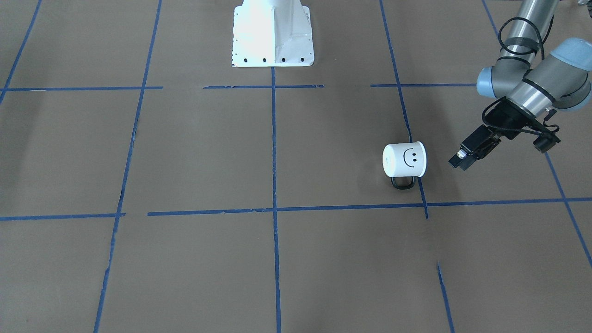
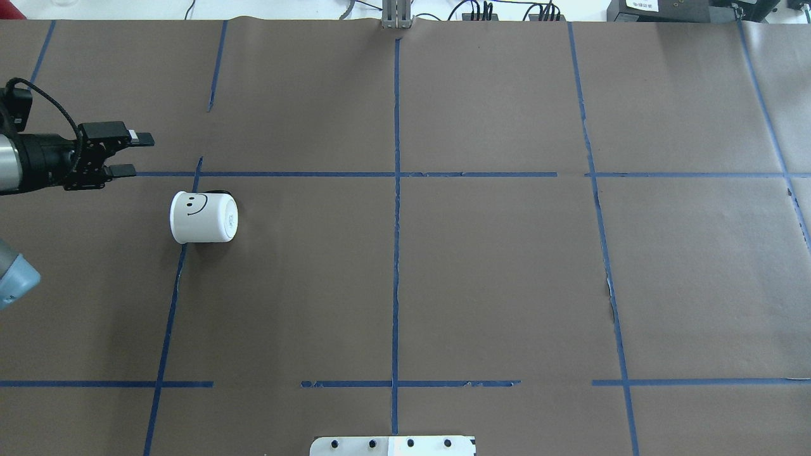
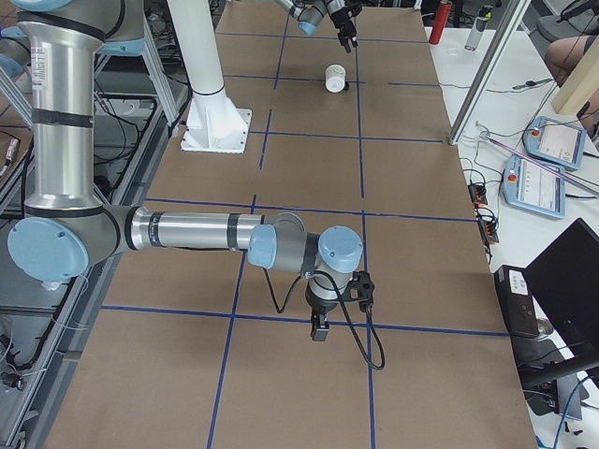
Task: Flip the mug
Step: 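Move the left gripper toward the open end of the sideways white mug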
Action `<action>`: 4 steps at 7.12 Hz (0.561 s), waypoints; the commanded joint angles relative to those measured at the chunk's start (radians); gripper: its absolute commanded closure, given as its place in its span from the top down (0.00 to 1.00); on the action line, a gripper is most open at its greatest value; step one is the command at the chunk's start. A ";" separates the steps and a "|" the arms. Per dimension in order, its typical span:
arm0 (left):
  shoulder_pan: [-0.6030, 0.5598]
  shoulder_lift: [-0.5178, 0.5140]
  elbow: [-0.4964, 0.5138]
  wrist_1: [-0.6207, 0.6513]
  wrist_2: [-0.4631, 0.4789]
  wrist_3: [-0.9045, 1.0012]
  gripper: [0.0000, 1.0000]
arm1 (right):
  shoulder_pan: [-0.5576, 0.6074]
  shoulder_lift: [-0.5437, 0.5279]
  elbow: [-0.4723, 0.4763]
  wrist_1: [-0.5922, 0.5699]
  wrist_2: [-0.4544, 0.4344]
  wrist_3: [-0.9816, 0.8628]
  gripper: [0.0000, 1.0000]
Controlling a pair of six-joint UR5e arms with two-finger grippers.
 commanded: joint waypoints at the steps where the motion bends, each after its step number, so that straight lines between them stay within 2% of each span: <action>1: 0.099 -0.016 0.093 -0.193 0.146 -0.016 1.00 | 0.000 0.000 0.000 0.000 0.000 0.000 1.00; 2: 0.102 -0.006 0.125 -0.309 0.145 0.044 1.00 | 0.000 0.000 0.000 0.000 0.000 0.000 1.00; 3: 0.104 -0.005 0.151 -0.339 0.142 0.099 1.00 | 0.000 0.000 0.000 0.000 0.000 0.000 1.00; 4: 0.104 -0.005 0.150 -0.347 0.095 0.101 1.00 | 0.000 0.000 0.000 0.000 0.000 0.000 1.00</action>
